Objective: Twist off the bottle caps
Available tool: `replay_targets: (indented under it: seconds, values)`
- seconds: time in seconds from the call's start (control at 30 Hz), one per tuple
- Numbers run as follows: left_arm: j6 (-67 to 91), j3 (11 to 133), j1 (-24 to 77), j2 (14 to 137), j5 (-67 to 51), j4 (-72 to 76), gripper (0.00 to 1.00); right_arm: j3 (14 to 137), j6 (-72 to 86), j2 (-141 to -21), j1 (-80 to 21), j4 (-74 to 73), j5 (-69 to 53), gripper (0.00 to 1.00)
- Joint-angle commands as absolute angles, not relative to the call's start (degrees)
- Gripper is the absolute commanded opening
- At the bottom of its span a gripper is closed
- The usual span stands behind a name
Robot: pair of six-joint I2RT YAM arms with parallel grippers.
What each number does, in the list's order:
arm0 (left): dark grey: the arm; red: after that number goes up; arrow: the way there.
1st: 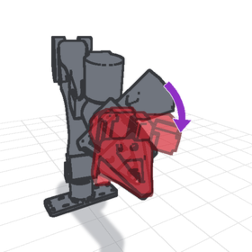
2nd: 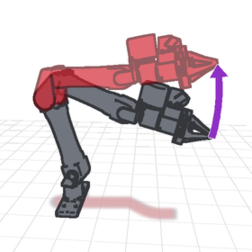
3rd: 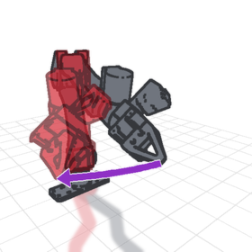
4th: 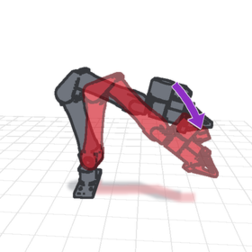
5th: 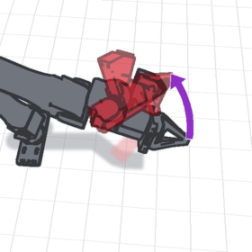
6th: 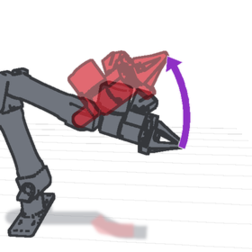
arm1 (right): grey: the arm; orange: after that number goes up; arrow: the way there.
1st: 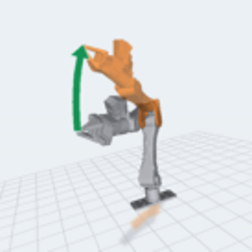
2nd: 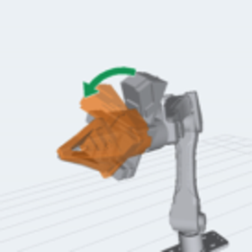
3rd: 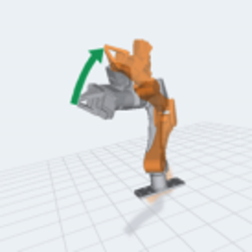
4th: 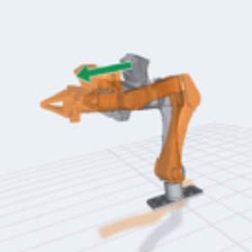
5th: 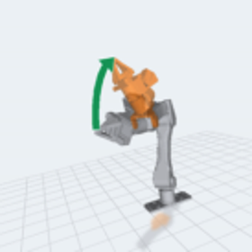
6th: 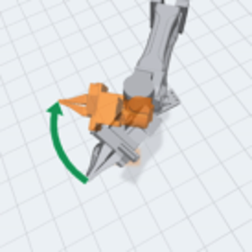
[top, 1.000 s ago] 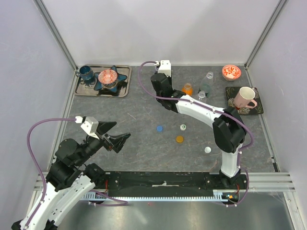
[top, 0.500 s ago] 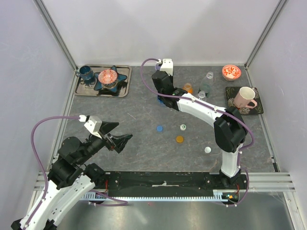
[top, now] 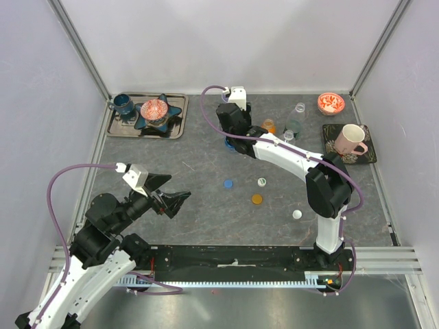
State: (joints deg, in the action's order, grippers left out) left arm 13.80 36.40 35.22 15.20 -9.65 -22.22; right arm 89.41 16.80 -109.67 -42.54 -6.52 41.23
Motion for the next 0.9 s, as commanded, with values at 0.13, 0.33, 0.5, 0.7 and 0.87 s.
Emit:
replay_targets:
  seconds: [0.13, 0.33, 0.5, 0.7, 0.87]
  values:
    - [12.9, 36.9, 35.2, 15.9, -11.1, -20.3, 0.99, 92.5, 17.3, -107.2, -42.2, -7.2, 40.8, 0.73]
    - [13.0, 36.7, 35.2, 15.8, -11.2, -20.3, 0.99, 92.8, 17.5, -107.0, -42.1, -7.5, 40.0, 0.76]
    - [13.2, 36.6, 35.2, 15.8, -11.3, -20.4, 0.99, 92.2, 18.5, -106.6, -42.3, -7.6, 38.7, 0.77]
    - [13.2, 36.4, 35.2, 15.7, -11.3, -20.4, 0.99, 91.4, 19.0, -106.0, -42.2, -7.6, 38.0, 0.78]
    - [13.2, 36.6, 35.2, 15.8, -10.5, -20.7, 1.0, 88.7, 18.2, -100.7, -42.9, -6.3, 36.5, 0.82]
